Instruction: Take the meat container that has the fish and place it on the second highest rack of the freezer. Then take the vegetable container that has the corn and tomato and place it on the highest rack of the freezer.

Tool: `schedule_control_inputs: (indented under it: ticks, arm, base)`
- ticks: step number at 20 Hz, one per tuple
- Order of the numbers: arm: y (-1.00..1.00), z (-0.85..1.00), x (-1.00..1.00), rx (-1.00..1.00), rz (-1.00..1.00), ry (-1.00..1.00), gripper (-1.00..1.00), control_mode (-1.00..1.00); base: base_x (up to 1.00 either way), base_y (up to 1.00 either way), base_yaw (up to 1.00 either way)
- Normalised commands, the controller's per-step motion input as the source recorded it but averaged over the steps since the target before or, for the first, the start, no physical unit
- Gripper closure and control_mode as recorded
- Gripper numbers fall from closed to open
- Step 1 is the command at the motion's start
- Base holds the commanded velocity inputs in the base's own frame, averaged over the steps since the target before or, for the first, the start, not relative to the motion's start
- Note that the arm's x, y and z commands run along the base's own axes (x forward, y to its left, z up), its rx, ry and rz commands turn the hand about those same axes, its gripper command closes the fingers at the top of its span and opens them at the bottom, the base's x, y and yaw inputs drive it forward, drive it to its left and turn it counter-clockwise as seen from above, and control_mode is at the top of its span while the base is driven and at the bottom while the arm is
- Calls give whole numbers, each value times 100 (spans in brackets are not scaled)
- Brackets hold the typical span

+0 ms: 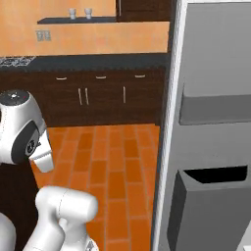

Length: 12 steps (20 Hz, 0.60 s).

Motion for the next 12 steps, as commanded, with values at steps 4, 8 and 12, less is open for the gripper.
schedule_control_inputs:
  ticks: [4, 8, 12]
  arm:
    - [0, 0, 0, 0, 0, 0, -100, 100]
    - [0, 0, 0, 0, 0, 0, -100, 100]
    - [0, 0, 0, 0, 0, 0, -100, 100]
  base:
    - [100, 16, -30]
    - [100, 19, -42]
    - [100, 23, -45]
